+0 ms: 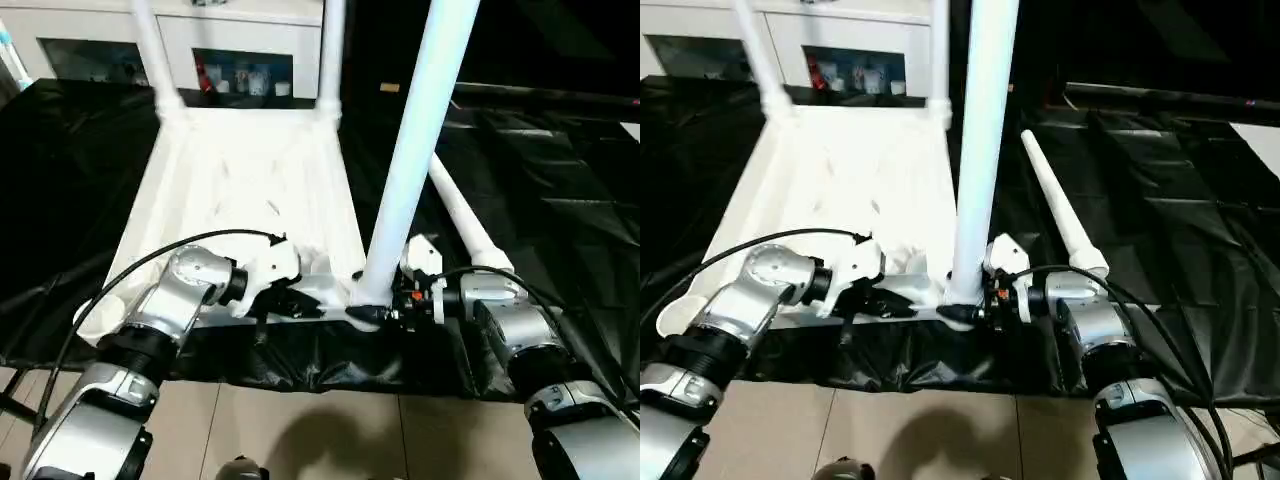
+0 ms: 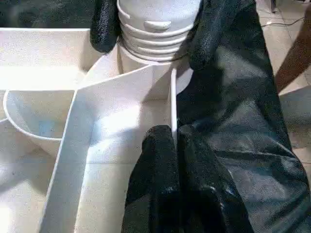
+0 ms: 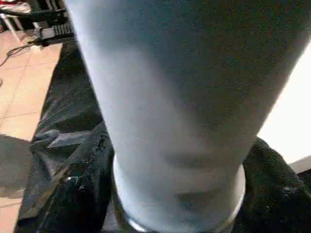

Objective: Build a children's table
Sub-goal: Rotate leg to tighten

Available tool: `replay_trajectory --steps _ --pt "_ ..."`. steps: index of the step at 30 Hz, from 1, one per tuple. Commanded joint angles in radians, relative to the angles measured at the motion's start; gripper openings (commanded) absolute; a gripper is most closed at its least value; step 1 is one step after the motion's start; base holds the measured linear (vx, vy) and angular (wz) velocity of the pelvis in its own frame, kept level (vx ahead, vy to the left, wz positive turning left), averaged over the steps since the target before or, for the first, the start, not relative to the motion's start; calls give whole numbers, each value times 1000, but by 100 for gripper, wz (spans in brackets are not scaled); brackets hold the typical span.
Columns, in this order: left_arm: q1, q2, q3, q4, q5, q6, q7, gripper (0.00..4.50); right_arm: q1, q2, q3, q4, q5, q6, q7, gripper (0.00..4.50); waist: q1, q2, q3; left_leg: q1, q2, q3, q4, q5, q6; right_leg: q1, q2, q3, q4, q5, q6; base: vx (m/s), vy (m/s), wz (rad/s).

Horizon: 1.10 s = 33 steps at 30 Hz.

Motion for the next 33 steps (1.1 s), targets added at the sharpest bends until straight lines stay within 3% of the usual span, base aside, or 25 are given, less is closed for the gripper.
replay_trajectory --steps 1,6,8,9,10,11,12,13,17,18,20,23,24,26,29,33 --pt "-8 -17 -19 -19 -10 -22 -3 0 19 20 54 -32 3 21 58 284 -4 3 -73 19 51 -18 -63 -275 32 43 -65 46 -64 -251 -227 0 0 0" --pt "-10 -19 -15 -15 -9 -21 5 0 19 26 46 -33 9 28 47 276 -1 7 -73 19 50 -19 -63 -273 27 44 -66 46 -63 -253 -225 0 0 0" --pt "-16 -31 -4 -9 5 -4 66 0 17 54 16 -25 20 36 -31 276 -2 5 -73 18 50 -19 -63 -275 25 44 -66 45 -63 -254 -223 0 0 0" --pt "-31 -50 5 12 31 19 156 0 7 82 -4 5 4 27 -143 275 -5 1 -72 18 52 -20 -65 -269 16 41 -66 47 -62 -250 -221 0 0 0" --pt "-38 -59 9 22 42 32 197 0 2 95 -14 20 -3 21 -195 275 -7 2 -68 22 48 -23 -67 -311 4 40 -70 46 -72 -334 -203 0 0 0" --pt "-43 -66 13 28 50 42 226 0 -2 105 -21 30 -7 16 -232 275 -9 2 -67 22 48 -23 -67 -316 -3 38 -71 47 -73 -355 -195 0 0 0" --pt "-64 -128 41 40 71 128 397 0 -28 168 -66 99 -20 37 -462 275 -15 -7 -65 24 47 -27 -70 -327 -21 35 -71 47 -74 -397 -185 0 0 0" --pt "-71 -155 51 39 78 168 459 0 -38 194 -84 124 -21 51 -551 275 -24 -6 -63 27 46 -31 -72 -353 -39 33 -73 45 -81 -455 -170 0 0 0" --pt "-83 -213 56 47 90 207 555 0 -75 236 -93 190 -57 55 -767 274 -44 -12 -67 17 41 -32 -70 -337 -24 39 -74 42 -88 -456 -147 0 0 0" --pt "-83 -227 49 47 94 205 562 0 -87 254 -102 200 -46 57 -773 274 -47 -6 -67 20 39 -29 -67 -338 -12 33 -72 45 -89 -433 -153 0 0 0" --pt "-82 -230 40 47 98 199 554 0 -92 260 -98 196 -47 50 -756 330 -46 -5 -68 19 37 -26 -65 -334 8 36 -70 45 -92 -419 -151 0 0 0" --pt "-80 -225 27 43 103 180 523 0 -112 258 -115 207 -48 37 -751 347 -47 -4 -70 16 40 -26 -66 -314 15 38 -66 45 -84 -363 -165 0 0 0" --pt "-77 -214 24 37 102 178 507 0 -117 248 -117 209 -44 35 -731 347 -50 2 -70 14 39 -27 -68 -317 13 41 -64 44 -83 -348 -171 0 0 0" --pt "-72 -203 20 31 98 162 487 0 -116 235 -113 207 -38 31 -701 387 -51 4 -69 16 39 -27 -67 -329 12 40 -63 44 -82 -338 -180 0 0 0" --pt "-61 -185 12 19 91 158 461 0 -114 216 -105 204 -35 21 -658 408 -52 4 -72 14 41 -27 -67 -325 15 44 -64 45 -77 -309 -190 0 0 0" --pt "-25 -141 -7 -24 57 71 332 0 -88 167 -60 170 -58 -10 -536 437 -51 1 -74 13 40 -23 -62 -293 31 47 -65 45 -72 -258 -211 0 0 0"
